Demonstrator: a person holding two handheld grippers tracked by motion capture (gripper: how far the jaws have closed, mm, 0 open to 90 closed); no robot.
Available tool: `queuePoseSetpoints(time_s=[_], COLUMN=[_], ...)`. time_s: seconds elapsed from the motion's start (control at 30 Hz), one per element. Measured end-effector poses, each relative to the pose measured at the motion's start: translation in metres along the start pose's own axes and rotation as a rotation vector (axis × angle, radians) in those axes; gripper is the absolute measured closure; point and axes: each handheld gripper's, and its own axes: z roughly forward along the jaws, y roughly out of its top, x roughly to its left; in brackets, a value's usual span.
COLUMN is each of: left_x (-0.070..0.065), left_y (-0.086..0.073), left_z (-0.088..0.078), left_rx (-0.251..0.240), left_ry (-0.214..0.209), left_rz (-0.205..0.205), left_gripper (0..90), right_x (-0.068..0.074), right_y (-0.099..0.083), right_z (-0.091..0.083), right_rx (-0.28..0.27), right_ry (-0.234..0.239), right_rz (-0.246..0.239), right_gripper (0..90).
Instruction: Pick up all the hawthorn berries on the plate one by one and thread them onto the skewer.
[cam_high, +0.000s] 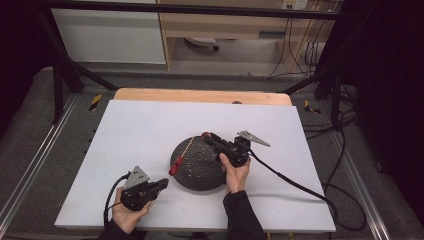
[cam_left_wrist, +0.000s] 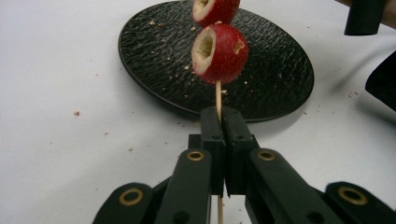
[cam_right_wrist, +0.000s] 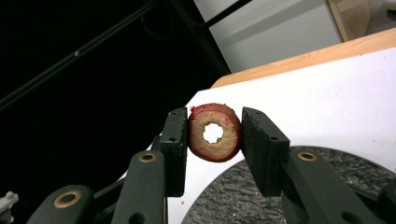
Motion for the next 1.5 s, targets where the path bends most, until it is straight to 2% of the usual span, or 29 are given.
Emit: queuePoseSetpoints(time_s=[0.5,1.23,1.5], left_x=[-0.009,-0.023,-0.028], left_y=[0.006,0.018,0.021], left_z=[0.004,0.015,0.018], left_rx=[-0.026,-0.047,-0.053], left_ry=[-0.011,-0.034,-0.043], left_rz=[-0.021,-0.023,-0.021], left_gripper=[88.3,88.3,88.3], right_x=[0.0,0.001,0.002], right_y=[0.01,0.019,0.019], right_z=[-0.001,-0.004,-0.004], right_rx=[-0.119,-0.215,-0.231], right_ry=[0.005,0.043,0.053], right_rz=[0.045,0.095,0.105], right_gripper=[62.9,62.9,62.9])
